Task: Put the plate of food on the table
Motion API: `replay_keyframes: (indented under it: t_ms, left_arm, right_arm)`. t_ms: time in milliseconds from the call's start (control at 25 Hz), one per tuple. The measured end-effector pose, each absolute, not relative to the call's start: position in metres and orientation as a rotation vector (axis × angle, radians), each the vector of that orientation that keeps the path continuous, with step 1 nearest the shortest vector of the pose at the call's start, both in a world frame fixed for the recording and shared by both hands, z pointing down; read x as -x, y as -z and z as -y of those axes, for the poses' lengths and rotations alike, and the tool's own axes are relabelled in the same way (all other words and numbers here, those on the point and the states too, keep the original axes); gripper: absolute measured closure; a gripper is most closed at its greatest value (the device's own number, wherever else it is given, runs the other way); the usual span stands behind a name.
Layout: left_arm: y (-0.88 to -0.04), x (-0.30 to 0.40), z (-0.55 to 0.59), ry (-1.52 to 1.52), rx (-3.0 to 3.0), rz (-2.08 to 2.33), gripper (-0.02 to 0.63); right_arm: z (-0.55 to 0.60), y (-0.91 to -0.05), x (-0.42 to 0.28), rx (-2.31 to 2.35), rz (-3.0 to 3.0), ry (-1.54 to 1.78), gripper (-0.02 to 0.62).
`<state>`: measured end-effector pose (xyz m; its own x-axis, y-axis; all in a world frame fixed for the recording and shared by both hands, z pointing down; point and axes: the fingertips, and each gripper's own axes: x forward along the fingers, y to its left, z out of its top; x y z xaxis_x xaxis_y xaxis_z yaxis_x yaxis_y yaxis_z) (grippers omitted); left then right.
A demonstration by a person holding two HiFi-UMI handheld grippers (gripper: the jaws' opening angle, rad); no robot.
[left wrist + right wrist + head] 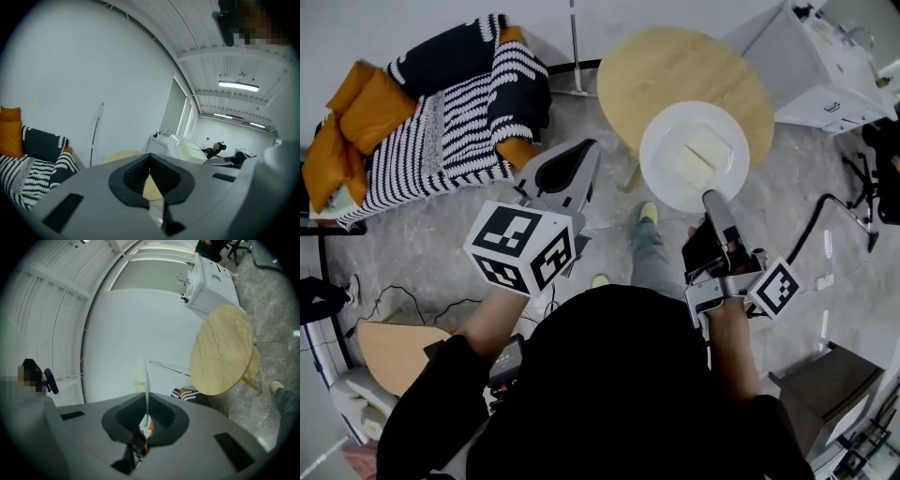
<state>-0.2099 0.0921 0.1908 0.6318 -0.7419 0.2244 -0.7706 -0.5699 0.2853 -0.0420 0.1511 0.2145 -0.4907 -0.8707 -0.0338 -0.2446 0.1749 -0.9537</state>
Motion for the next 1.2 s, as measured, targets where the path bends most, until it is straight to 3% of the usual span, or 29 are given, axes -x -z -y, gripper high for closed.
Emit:
replay_keyframes:
  t_ms: [1200]
  left_arm:
    - [-0.198,0.121,0.03,-0.262,-2.463,1.195,0.598]
  right_arm:
    - [-0.027,-0.23,-0.042,0.991,-1.721,1.456,0.577]
